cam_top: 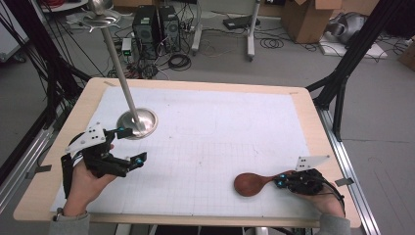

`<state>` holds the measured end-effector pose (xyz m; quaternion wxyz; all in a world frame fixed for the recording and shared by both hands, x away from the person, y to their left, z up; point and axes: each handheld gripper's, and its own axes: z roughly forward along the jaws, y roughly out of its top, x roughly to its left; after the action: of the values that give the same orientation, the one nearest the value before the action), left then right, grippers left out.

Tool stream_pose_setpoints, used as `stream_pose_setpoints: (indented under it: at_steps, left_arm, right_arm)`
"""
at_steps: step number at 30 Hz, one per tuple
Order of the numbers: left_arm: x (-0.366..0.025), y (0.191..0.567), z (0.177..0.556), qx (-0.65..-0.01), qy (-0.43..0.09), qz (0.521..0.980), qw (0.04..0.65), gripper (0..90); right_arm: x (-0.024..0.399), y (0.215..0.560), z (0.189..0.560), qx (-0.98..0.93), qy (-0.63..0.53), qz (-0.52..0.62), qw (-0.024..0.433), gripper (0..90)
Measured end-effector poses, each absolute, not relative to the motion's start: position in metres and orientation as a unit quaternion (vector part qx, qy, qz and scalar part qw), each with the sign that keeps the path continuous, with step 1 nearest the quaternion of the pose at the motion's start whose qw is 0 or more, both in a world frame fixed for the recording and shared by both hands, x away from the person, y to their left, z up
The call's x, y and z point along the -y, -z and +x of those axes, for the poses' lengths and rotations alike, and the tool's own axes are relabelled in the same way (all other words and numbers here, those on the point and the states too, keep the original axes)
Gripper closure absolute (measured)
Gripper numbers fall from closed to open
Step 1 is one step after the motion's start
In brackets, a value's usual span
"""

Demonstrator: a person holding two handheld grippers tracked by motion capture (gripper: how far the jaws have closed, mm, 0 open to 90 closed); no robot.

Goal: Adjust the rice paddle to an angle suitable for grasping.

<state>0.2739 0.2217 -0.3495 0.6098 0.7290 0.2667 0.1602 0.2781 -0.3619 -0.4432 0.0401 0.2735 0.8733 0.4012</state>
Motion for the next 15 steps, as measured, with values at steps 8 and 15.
stream_pose_setpoints:
  at_steps: [8,15]
  left_arm:
    - [-0.227,0.352,0.270,-0.274,-0.164,0.729,0.605,1.8]
    - [-0.230,0.353,0.267,-0.277,-0.165,0.731,0.602,1.8]
  right_arm:
    - [0.360,0.444,0.287,-0.866,-0.402,0.295,0.049,89.3]
    - [0.355,0.445,0.294,-0.860,-0.402,0.309,0.051,89.3]
